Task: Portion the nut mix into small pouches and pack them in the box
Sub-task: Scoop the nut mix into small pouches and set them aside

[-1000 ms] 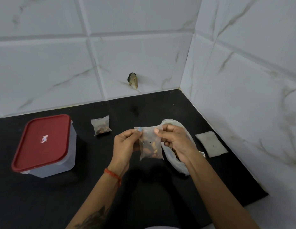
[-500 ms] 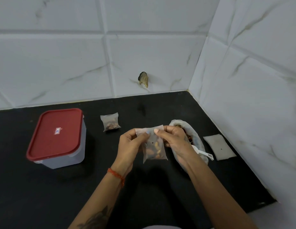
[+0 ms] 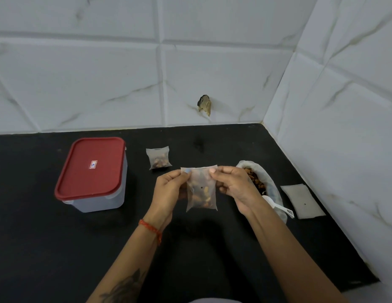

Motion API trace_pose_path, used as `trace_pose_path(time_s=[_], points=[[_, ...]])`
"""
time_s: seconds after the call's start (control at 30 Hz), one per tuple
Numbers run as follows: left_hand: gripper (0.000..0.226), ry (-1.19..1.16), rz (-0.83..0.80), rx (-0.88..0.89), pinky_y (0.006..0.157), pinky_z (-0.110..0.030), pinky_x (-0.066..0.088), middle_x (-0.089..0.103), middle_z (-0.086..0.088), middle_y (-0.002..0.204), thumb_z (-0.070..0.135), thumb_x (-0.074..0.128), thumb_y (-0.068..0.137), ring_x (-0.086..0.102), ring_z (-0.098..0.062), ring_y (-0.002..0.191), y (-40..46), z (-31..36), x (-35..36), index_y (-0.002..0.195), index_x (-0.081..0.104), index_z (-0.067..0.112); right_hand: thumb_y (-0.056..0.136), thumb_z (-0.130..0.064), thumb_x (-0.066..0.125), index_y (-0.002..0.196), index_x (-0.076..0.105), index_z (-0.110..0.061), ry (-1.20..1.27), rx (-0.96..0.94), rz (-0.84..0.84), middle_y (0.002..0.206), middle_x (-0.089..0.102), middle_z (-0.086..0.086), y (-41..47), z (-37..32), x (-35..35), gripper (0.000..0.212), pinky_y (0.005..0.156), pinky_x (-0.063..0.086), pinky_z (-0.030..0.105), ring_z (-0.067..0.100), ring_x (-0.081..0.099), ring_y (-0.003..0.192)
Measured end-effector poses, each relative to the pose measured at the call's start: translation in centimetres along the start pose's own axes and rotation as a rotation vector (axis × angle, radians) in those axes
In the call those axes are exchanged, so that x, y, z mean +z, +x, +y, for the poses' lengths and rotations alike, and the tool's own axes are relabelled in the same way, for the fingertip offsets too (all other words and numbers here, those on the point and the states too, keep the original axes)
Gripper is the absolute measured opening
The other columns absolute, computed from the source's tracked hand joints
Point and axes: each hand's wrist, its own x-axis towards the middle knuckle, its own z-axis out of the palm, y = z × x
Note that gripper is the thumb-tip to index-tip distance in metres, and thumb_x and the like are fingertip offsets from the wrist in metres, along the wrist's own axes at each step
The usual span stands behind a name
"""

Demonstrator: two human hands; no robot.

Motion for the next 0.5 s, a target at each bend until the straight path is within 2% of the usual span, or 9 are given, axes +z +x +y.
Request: trace_pose_path(time_s=[0.1, 0.17, 0.23, 0.3, 0.37, 0.5], points=[[0.019, -0.003, 0.013, -0.017, 0.057, -0.023, 0.055, 0.071, -0.004, 0.082, 0.016, 0.053, 0.095, 0.069, -0.010, 0.071, 0.3, -0.1, -0.7, 0.086, 0.069, 0.013, 0.090, -0.019, 0.062, 0.076, 0.073, -0.017, 0.036, 0.038, 0.007, 0.072, 0.064, 0.001, 0.8, 0.5, 0.7, 0.018, 0.066, 0.044, 0.023, 0.013, 0.053, 0.072], [0.019, 0.000, 0.019, -0.048, 0.060, -0.023, 0.055, 0.071, -0.003, 0.087, 0.019, 0.051, 0.096, 0.069, -0.011, 0.077, 0.6, -0.4, -1.0, 0.089, 0.069, 0.015, 0.090, -0.018, 0.061, 0.086, 0.074, -0.012, 0.067, 0.063, 0.000, 0.077, 0.067, 0.003, 1.3, 1.1, 1.2, 0.014, 0.067, 0.048, 0.022, 0.014, 0.059, 0.075], [0.019, -0.002, 0.043, -0.084, 0.069, -0.030, 0.057, 0.070, -0.005, 0.097, 0.021, 0.051, 0.096, 0.068, -0.018, 0.090, 1.0, -1.1, -1.7, 0.092, 0.068, 0.015, 0.091, -0.018, 0.060, 0.098, 0.071, -0.006, 0.098, 0.110, -0.015, 0.084, 0.070, 0.005, 2.0, 1.7, 1.9, 0.017, 0.066, 0.053, 0.021, 0.014, 0.066, 0.078], [0.017, 0.022, 0.110, -0.107, 0.081, -0.043, 0.057, 0.068, -0.009, 0.100, 0.024, 0.054, 0.095, 0.066, -0.025, 0.098, 1.6, -2.2, -2.6, 0.094, 0.069, 0.015, 0.091, -0.017, 0.061, 0.102, 0.069, -0.006, 0.118, 0.160, -0.019, 0.088, 0.072, 0.005, 2.7, 2.4, 2.7, 0.018, 0.064, 0.055, 0.022, 0.014, 0.069, 0.079], [0.013, 0.039, 0.220, -0.113, 0.083, -0.049, 0.056, 0.069, -0.010, 0.090, 0.024, 0.061, 0.091, 0.067, -0.027, 0.091, 2.3, -3.3, -3.5, 0.090, 0.070, 0.015, 0.090, -0.017, 0.063, 0.101, 0.070, -0.008, 0.114, 0.203, -0.015, 0.091, 0.073, 0.007, 3.6, 3.2, 3.8, 0.016, 0.065, 0.056, 0.024, 0.016, 0.070, 0.081], [0.014, 0.098, 0.404, -0.084, 0.082, -0.050, 0.057, 0.067, -0.005, 0.072, 0.027, 0.067, 0.087, 0.066, -0.023, 0.077, 4.5, -4.3, -5.2, 0.078, 0.067, 0.017, 0.089, -0.017, 0.065, 0.099, 0.071, -0.008, 0.064, 0.232, 0.009, 0.097, 0.072, 0.011, 6.3, 4.4, 6.1, 0.015, 0.076, 0.058, 0.031, 0.022, 0.070, 0.089]])
